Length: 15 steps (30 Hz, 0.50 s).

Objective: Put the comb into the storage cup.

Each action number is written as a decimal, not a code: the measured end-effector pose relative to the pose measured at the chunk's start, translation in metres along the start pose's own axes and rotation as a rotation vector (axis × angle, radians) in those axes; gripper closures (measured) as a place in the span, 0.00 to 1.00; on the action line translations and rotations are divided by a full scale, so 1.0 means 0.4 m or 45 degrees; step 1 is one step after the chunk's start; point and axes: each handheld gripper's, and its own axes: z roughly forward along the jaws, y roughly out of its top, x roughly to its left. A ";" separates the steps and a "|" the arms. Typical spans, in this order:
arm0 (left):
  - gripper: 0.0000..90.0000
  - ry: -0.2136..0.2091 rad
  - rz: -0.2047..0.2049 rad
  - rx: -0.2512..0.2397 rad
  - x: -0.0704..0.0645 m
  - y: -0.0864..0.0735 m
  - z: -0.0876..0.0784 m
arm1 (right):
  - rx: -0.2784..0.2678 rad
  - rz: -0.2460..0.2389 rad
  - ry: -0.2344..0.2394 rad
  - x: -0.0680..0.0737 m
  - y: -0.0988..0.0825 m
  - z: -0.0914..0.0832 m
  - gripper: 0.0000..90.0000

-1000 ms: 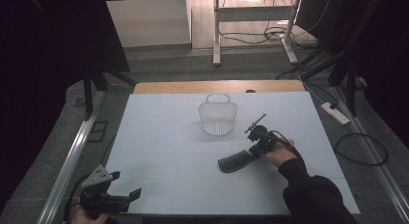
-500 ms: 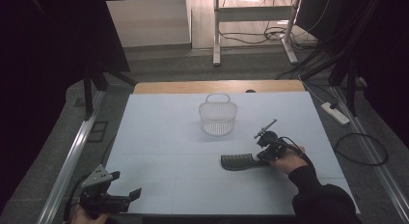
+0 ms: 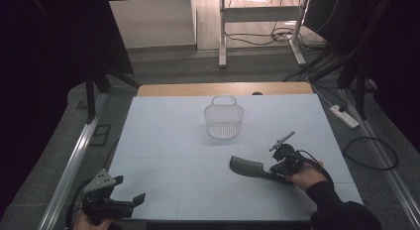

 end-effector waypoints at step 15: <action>0.03 -0.002 0.000 -0.001 0.000 0.000 0.000 | -0.008 -0.005 0.021 0.054 -0.041 -0.009 0.99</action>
